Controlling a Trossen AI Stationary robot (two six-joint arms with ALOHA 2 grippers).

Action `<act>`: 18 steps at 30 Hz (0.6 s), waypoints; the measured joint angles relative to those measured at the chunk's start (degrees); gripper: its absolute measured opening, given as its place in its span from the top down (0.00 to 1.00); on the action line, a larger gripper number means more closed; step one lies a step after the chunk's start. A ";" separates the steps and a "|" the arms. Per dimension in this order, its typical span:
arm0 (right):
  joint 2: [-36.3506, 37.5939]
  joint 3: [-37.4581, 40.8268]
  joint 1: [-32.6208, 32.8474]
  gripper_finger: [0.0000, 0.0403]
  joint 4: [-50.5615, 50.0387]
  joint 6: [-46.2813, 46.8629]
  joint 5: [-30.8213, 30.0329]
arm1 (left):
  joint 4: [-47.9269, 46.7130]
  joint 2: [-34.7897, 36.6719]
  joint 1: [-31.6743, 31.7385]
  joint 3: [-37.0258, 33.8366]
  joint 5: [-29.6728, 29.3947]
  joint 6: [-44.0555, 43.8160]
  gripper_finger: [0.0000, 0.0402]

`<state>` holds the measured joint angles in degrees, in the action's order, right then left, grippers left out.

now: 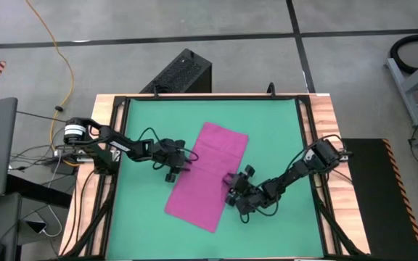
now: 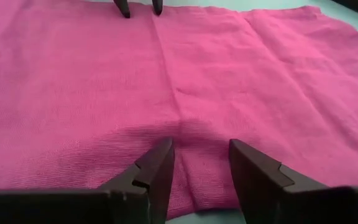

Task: Roll towel
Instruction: Fold the pink towel

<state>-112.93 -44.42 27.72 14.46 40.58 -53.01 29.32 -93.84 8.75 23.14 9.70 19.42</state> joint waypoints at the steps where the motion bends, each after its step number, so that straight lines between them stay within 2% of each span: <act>1: -0.21 -0.05 -0.02 0.58 -0.24 0.76 0.59 | -0.52 0.03 0.00 0.07 -0.54 -0.07 0.65; 7: -0.50 -0.03 -0.60 0.75 -1.39 3.04 4.26 | -2.19 0.13 0.23 0.11 -2.05 -1.77 0.69; 13: -0.37 -0.76 -0.57 0.96 -2.20 2.13 4.48 | -2.54 0.09 0.31 0.09 -2.70 -2.59 0.86; 16: -0.43 -1.52 0.01 0.97 -2.53 0.96 4.27 | -2.37 0.09 0.36 0.07 -3.34 -4.66 0.97; 18: -0.04 -2.10 0.13 0.97 -2.89 -0.06 3.89 | -2.43 0.33 0.37 0.27 -3.39 -6.58 0.98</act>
<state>-112.97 -46.52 27.86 11.58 40.52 -49.12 26.89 -93.52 9.13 23.41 6.30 12.84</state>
